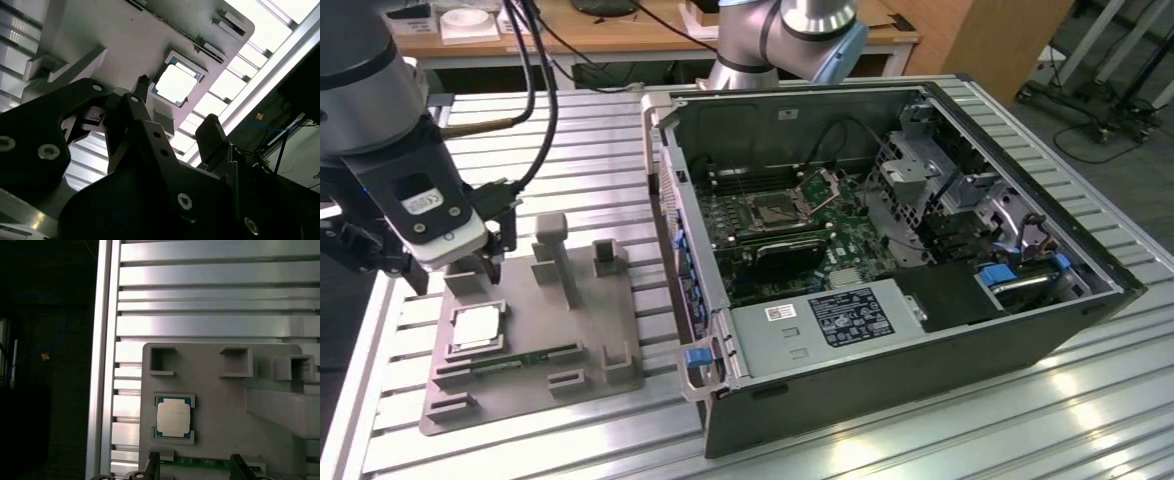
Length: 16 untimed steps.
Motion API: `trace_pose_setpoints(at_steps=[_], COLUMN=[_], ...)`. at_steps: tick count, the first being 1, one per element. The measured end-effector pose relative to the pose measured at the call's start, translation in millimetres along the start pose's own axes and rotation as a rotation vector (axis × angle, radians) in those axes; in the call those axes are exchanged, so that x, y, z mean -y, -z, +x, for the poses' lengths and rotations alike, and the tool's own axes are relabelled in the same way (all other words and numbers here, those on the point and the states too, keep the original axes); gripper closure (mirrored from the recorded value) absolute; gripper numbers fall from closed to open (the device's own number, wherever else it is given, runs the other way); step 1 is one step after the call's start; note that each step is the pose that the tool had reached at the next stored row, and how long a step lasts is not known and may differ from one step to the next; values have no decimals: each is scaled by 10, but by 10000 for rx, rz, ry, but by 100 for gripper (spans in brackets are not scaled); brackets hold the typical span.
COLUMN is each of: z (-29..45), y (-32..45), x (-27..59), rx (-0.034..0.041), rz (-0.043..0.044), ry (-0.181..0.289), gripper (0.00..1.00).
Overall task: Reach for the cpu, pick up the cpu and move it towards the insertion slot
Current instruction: 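Reach for the cpu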
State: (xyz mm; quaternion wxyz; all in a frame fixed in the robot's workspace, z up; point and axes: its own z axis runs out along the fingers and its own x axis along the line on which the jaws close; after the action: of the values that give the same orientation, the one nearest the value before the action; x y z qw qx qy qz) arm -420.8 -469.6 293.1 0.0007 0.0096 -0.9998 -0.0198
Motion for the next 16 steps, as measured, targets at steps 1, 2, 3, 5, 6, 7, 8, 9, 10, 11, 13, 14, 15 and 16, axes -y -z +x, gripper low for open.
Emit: trace_pose_setpoints(at_steps=[1, 2, 3, 5, 6, 7, 8, 9, 10, 11, 13, 14, 15, 16], z=[0, 1, 1, 1, 1, 1, 1, 1, 1, 2, 1, 1, 1, 1], y=[-20, -37, -56, -91, -109, -127, -145, -163, -172, -173, -176, -177, -177, -177], x=[8, 15, 21, 33, 38, 43, 48, 52, 53, 53, 53, 53, 53, 53], rx=[-1, -1, -3, -8, -9, -11, -12, -13, -13, -15, -14, -14, -14, -14], rz=[-2, -2, -4, -5, -6, -7, -9, -16, -19, -17, -19, -19, -19, -18], ry=[0, 0, -1, 0, -1, -1, -1, -1, -1, -1, -1, -1, -1, -1], gripper=[35, 35, 35, 35, 35, 35, 35, 35, 35, 35, 35, 35, 35, 35])
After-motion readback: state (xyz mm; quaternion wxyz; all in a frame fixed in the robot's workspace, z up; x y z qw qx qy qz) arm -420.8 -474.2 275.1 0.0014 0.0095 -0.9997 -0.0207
